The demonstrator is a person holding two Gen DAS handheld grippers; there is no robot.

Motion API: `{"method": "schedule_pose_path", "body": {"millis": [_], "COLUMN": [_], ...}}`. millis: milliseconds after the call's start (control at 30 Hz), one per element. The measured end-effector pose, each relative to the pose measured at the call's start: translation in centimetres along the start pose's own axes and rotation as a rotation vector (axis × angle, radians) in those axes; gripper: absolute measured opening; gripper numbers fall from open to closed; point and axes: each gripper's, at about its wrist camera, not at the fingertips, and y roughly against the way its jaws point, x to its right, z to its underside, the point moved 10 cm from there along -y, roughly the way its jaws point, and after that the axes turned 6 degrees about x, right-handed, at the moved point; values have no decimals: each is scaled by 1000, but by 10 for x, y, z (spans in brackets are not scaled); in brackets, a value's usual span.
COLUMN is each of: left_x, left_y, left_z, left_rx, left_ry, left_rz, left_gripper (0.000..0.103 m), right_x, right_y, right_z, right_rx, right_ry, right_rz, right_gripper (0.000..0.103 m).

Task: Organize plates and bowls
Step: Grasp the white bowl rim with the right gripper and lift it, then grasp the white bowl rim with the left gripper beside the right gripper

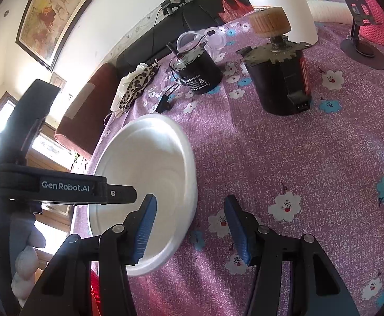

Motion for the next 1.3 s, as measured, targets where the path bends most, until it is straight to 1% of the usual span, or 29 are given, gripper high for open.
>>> {"method": "schedule_pose_path", "body": {"millis": [33, 67, 100, 167, 267, 333, 433, 567, 667, 833, 900, 1033, 1300], "left_x": [1, 2, 3, 9, 17, 22, 31, 51, 64, 94, 97, 108, 122], "left_y": [1, 2, 2, 2, 5, 5, 9, 25, 39, 72, 81, 93, 98], "left_z": [2, 2, 3, 7, 13, 16, 23, 32, 36, 46, 44, 47, 58], "left_rx": [2, 5, 6, -2, 4, 11, 12, 41, 78, 142, 165, 188, 220], "left_ry": [-4, -10, -17, -26, -40, -48, -52, -66, -67, -65, -72, -82, -100], "left_rz": [-6, -13, -18, -14, -29, -42, -40, -55, -60, -21, -16, 3, 33], "left_gripper": [45, 43, 39, 33, 33, 32, 26, 26, 24, 24, 24, 24, 24], "right_x": [0, 1, 1, 1, 3, 7, 13, 18, 19, 21, 21, 24, 35], "right_y": [0, 0, 0, 0, 5, 8, 13, 20, 28, 59, 73, 92, 123], "right_z": [0, 1, 1, 2, 0, -3, -9, -16, -20, -38, -42, -45, -43], "right_rx": [0, 0, -4, -2, 19, 30, 50, 76, 103, 185, 208, 218, 221], "right_ry": [-2, -3, -5, -14, -8, -22, -47, -60, -50, -38, -43, -39, -36], "right_rz": [2, 2, 0, -2, 19, 17, 20, 32, 50, 84, 90, 111, 150], "right_gripper": [57, 52, 48, 34, 33, 27, 24, 21, 19, 18, 18, 18, 17]}}
